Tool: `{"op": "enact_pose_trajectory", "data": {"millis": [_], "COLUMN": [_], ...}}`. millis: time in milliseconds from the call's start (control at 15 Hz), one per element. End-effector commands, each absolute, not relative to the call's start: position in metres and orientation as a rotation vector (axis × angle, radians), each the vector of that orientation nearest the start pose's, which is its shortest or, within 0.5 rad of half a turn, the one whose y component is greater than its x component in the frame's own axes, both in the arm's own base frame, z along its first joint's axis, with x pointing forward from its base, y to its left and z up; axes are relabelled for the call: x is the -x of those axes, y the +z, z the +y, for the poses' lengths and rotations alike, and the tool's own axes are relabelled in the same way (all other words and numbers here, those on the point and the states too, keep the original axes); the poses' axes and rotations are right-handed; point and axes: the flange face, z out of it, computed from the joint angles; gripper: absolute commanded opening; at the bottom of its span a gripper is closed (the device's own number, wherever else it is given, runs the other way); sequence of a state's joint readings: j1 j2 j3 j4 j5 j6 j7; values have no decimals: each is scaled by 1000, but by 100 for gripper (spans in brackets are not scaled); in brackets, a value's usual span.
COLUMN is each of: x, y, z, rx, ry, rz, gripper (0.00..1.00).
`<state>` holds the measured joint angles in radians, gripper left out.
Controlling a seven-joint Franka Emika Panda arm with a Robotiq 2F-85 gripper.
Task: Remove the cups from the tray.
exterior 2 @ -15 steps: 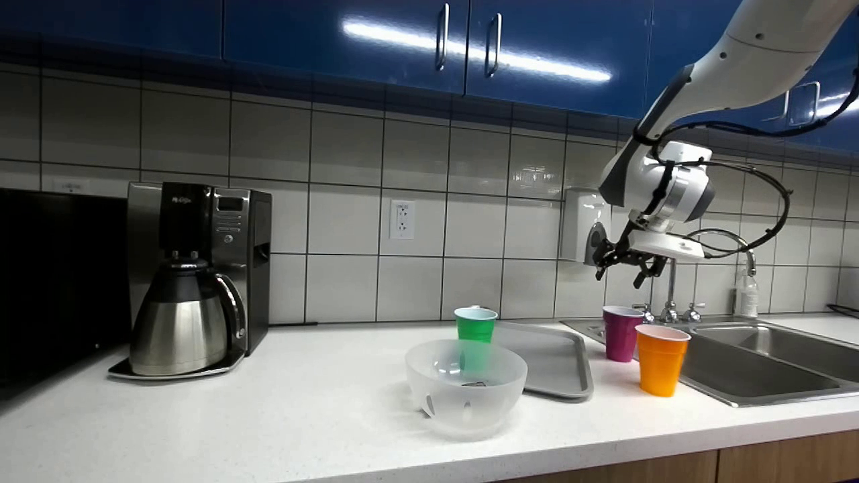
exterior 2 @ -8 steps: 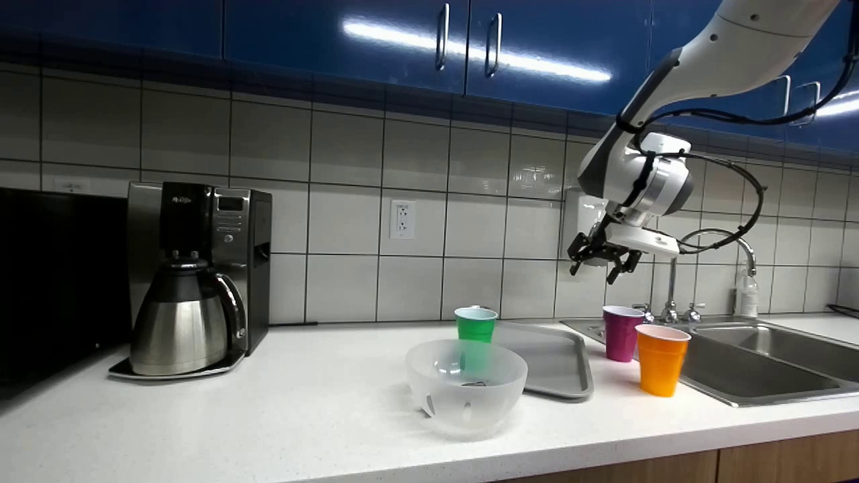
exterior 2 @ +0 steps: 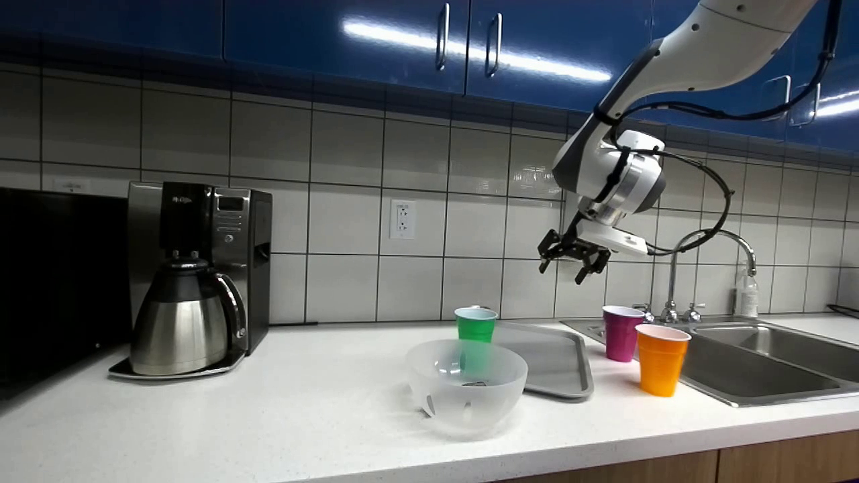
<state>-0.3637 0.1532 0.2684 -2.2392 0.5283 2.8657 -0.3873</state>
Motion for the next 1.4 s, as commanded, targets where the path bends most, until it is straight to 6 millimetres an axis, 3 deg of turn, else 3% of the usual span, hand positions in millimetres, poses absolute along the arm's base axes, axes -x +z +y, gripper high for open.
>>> {"op": "enact_pose_trajectory", "data": {"millis": [0,733,1333], "x": [-565,-561,-545], "y": [355,340,307], "z": [-61,19,59], "rx": [2818,2751,2798], "ry": [-723,-598,-476], "rz": [232,45,-71], "gripper": [100,100,100]}}
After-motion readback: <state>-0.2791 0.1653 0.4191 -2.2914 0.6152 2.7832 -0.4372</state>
